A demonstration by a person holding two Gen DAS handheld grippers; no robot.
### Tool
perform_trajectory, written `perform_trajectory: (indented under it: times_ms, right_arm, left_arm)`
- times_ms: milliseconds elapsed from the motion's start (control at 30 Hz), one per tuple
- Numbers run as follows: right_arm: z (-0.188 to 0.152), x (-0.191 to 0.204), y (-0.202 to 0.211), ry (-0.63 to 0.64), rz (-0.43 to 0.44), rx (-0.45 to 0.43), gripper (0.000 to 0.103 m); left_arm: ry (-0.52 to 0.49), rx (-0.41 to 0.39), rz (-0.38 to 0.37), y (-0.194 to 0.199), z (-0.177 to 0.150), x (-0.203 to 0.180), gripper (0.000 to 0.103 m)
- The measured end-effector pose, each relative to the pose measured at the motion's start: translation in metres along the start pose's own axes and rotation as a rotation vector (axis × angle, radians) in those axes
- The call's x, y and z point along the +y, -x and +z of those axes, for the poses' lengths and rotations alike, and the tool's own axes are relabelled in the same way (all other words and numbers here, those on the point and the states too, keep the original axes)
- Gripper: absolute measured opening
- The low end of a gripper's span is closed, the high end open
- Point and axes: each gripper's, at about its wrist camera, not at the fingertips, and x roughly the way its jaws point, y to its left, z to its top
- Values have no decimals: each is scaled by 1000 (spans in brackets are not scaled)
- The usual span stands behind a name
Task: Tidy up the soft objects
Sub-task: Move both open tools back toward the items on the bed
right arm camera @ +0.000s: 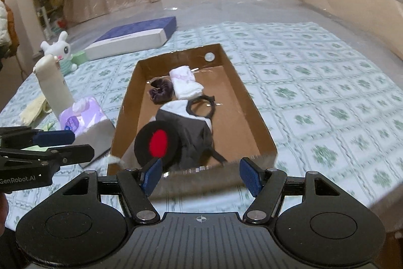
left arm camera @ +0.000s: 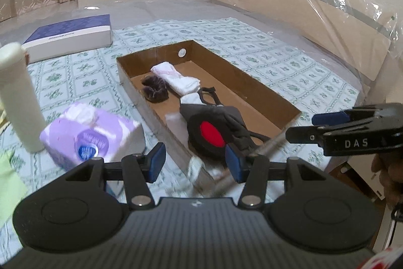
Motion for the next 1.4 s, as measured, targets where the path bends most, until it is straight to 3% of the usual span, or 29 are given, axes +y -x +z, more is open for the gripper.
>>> perform_trajectory:
  times_ms: [267,667,933,1400]
  right_arm:
    - [-35,22,28,-28,-31,-7,68]
    - [-69,82,36,20,5,27,68]
    - [-72,130,37,65,51,13,68]
    - [-76,228,16,192,222,4,68]
  left_arm:
    - [18,13,18,32,-30,5,48]
    - [61,15,58,80,-72,45,48]
    - [116,-20,138,120,-96,85,48]
    - [260,-32,306,176,-140,175,48]
